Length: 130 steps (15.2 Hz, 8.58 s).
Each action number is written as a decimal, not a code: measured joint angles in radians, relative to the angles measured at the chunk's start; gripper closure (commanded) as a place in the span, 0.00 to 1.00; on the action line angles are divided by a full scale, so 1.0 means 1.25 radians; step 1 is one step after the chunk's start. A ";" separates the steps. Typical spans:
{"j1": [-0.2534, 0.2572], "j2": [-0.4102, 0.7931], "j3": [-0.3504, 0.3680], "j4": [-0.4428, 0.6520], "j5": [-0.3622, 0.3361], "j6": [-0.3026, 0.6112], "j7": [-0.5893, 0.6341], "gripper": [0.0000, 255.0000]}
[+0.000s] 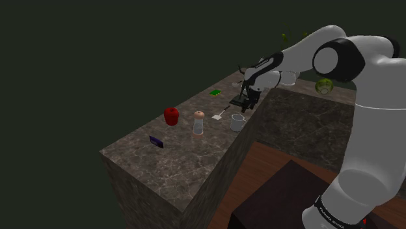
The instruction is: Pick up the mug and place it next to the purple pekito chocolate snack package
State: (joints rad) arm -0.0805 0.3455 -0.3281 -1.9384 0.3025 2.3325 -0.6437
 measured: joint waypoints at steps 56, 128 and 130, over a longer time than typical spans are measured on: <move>-0.054 0.162 0.011 0.273 0.019 -0.132 -0.011 1.00; 0.455 0.109 0.195 0.056 -0.163 0.110 0.736 1.00; 0.456 0.123 0.196 0.053 -0.161 0.127 0.736 1.00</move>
State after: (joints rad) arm 0.4891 0.4990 -0.0825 -1.8727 0.1012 2.4912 0.2758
